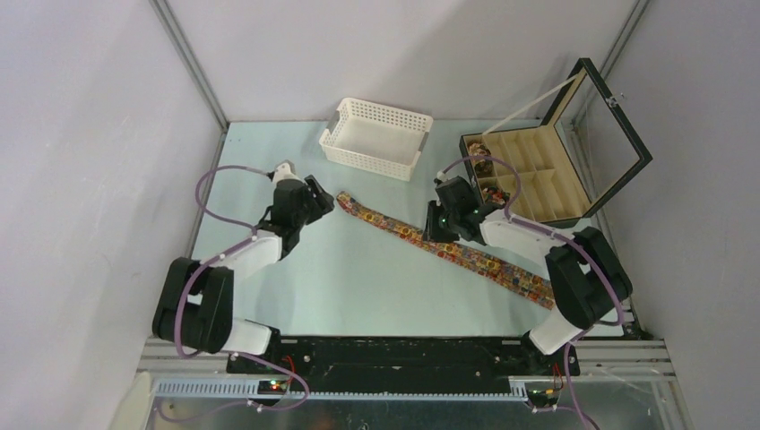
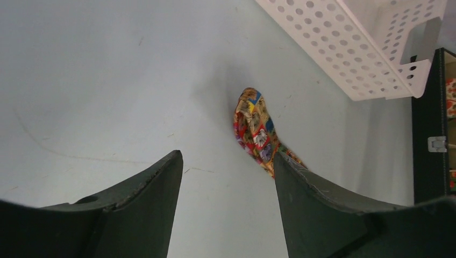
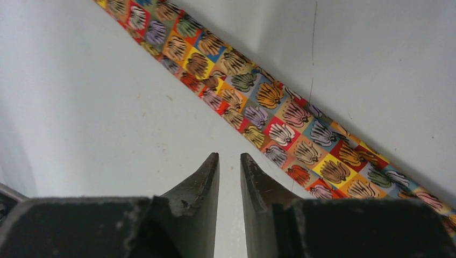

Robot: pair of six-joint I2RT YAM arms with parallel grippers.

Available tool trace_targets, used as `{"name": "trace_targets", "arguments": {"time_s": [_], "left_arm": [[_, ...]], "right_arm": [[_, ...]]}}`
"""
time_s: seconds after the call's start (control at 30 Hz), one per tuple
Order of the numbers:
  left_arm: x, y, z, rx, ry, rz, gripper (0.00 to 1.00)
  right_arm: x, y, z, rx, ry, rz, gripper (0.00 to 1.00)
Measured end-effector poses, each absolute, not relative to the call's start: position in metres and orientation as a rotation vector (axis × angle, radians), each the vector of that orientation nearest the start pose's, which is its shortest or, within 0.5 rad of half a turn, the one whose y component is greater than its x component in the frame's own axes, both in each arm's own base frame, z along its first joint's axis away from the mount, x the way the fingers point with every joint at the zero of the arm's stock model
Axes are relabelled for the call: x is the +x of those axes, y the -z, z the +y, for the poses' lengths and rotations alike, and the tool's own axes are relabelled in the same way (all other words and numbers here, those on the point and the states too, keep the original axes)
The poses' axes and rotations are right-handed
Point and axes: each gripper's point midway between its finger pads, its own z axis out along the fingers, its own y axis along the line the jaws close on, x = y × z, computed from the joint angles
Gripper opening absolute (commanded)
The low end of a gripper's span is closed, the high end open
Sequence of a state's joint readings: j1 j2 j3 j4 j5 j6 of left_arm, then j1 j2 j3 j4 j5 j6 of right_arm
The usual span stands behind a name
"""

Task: Roll the ties
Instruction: Move the bin to the corner of the board, then roll the tie at the center of the board.

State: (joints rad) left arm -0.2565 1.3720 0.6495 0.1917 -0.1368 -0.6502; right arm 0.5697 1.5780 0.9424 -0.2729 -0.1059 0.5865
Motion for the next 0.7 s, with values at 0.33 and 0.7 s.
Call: {"name": "trace_targets", "arguments": {"time_s": [0.33, 0.7], "left_arm": [[0.412, -0.102, -0.114, -0.487, 0.466, 2.027, 0.75], [0.426, -0.065, -0.116, -0.49, 0.495, 2.08, 0.69]], "right_arm": [[0.3, -0.041, 0.236, -0.005, -0.527, 2.612, 0.23], [0.302, -0.034, 0.23, 0.009, -0.473, 2.617, 0.22]]}}
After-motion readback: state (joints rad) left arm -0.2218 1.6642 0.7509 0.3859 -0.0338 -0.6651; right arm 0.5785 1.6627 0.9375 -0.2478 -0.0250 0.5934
